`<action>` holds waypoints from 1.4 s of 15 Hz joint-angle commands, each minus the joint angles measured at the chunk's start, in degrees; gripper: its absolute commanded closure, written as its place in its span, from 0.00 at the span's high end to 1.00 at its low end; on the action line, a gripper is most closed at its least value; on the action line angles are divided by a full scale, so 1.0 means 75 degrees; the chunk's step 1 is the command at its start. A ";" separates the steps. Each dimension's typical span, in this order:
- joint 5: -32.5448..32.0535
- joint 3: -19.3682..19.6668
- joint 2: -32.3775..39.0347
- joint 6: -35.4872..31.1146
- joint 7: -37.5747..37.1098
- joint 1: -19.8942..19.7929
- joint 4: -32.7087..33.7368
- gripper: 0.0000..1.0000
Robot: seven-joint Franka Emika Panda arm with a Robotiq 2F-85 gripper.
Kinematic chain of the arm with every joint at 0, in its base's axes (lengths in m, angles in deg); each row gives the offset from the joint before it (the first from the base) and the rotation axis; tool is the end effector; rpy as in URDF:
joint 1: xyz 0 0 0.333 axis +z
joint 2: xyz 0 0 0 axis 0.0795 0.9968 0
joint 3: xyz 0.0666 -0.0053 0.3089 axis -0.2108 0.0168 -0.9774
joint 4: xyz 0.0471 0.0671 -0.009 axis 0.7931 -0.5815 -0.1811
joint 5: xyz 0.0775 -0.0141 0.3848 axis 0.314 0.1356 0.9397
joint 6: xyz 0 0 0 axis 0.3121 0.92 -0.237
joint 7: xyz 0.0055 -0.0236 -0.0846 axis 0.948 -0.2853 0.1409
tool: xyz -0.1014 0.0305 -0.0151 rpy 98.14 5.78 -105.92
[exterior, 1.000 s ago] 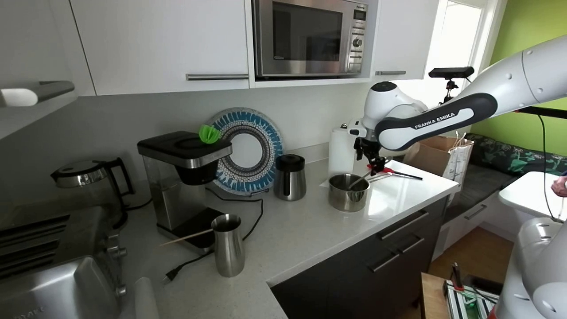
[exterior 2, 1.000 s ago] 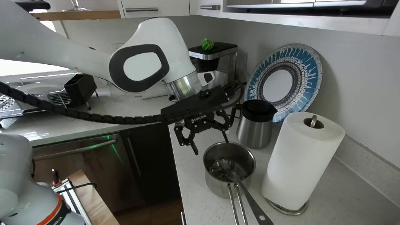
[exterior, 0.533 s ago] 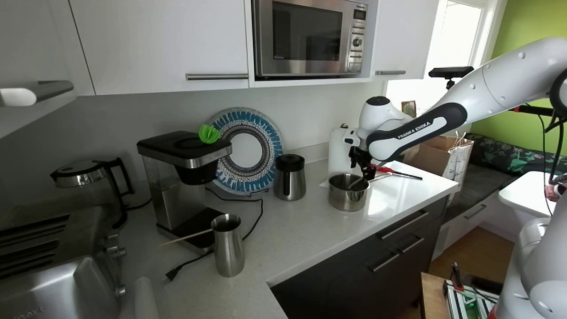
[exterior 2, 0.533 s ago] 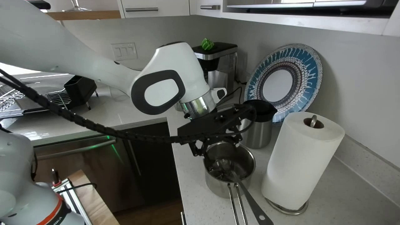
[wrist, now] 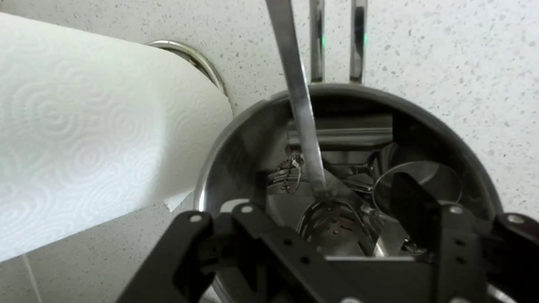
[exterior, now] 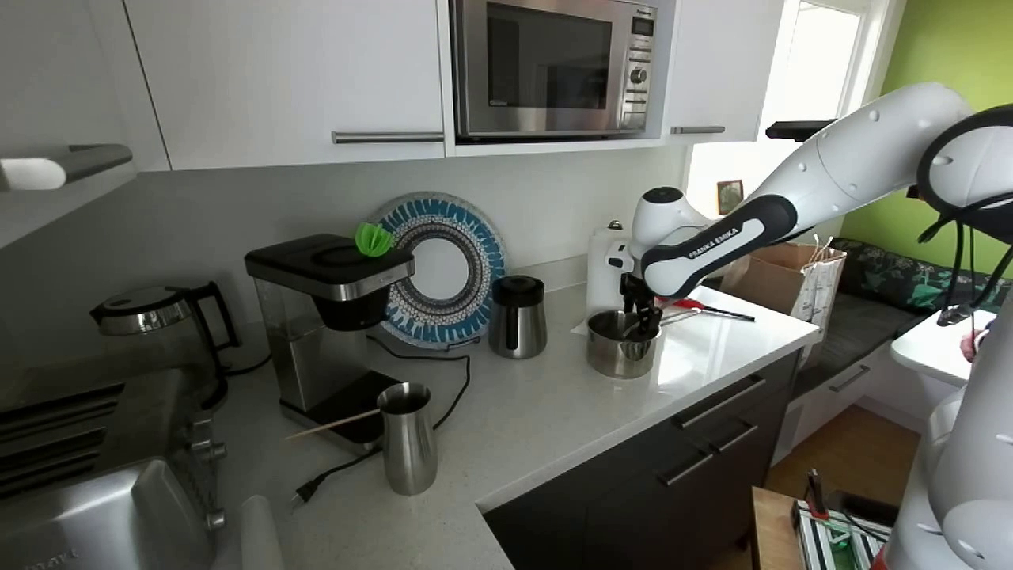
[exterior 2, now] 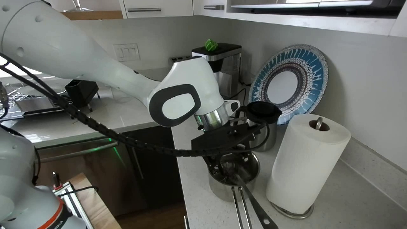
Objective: Pick up the silver serving spoon from the silver pot and put it in the silver cup
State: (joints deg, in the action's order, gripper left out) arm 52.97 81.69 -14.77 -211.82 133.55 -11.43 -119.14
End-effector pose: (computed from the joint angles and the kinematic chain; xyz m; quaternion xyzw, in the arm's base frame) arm 0.4224 -0.3354 0.4070 0.9180 0.3443 -0.0065 0.1966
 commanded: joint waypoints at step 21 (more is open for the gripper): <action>0.1903 -0.0212 -0.0710 0.1316 0.1242 -0.0242 0.0504 0.26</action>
State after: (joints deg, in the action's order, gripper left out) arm 67.84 80.03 -18.55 -204.76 141.96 -12.87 -115.21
